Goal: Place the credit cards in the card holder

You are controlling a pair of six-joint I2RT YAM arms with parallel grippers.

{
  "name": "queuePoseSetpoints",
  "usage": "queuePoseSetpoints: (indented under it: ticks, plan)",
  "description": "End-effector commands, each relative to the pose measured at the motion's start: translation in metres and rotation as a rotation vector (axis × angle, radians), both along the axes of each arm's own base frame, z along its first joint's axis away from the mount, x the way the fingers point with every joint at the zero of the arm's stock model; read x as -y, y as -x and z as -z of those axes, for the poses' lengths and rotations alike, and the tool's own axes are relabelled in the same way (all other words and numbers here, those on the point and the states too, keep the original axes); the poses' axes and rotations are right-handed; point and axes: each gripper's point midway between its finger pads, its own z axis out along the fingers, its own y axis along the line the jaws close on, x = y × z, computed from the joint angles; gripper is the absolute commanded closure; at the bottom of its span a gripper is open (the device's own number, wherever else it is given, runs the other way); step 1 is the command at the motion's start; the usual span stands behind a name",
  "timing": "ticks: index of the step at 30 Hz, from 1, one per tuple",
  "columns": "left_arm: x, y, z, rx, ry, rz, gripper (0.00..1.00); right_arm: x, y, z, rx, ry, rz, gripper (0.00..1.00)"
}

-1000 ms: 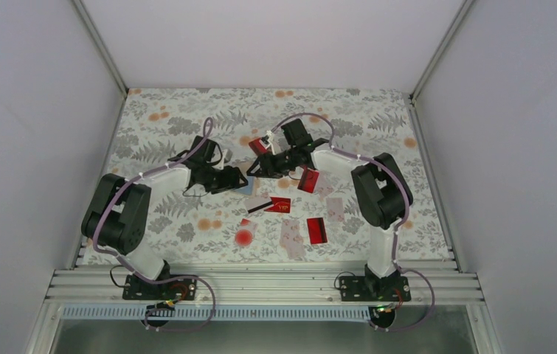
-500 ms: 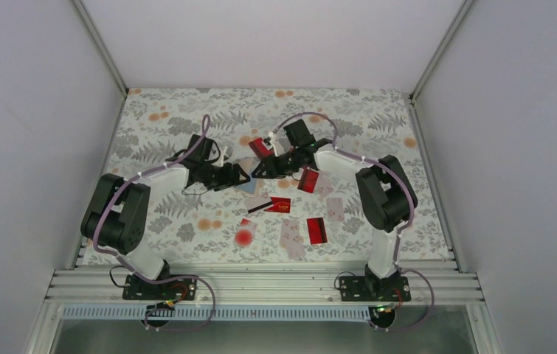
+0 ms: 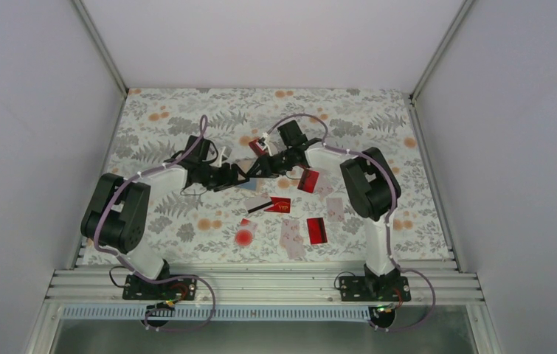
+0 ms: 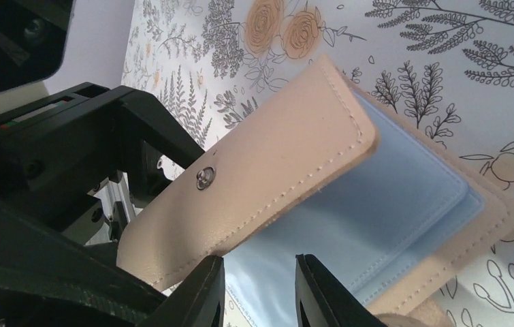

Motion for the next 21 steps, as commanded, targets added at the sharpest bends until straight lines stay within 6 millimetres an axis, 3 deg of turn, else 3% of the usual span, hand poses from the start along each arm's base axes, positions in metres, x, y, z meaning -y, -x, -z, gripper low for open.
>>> queuePoseSetpoints:
  ticks: [1, 5, 12, 21]
  plan:
    - [0.015, -0.002, -0.015, 0.046, 0.110, 0.045, 0.33, -0.005, 0.000, -0.005, 0.038, -0.054, -0.016, 0.73]
    - [0.014, -0.001, -0.012, 0.034, 0.121, 0.038, 0.33, 0.009, -0.006, -0.017, 0.053, -0.098, 0.044, 0.74]
    - [0.016, -0.005, -0.014, 0.043, 0.131, 0.041, 0.33, 0.008, -0.002, -0.015, 0.028, -0.139, 0.031, 0.75]
    - [0.014, -0.008, 0.000, -0.013, 0.152, -0.012, 0.36, 0.012, 0.008, -0.010, 0.046, -0.141, 0.015, 0.75]
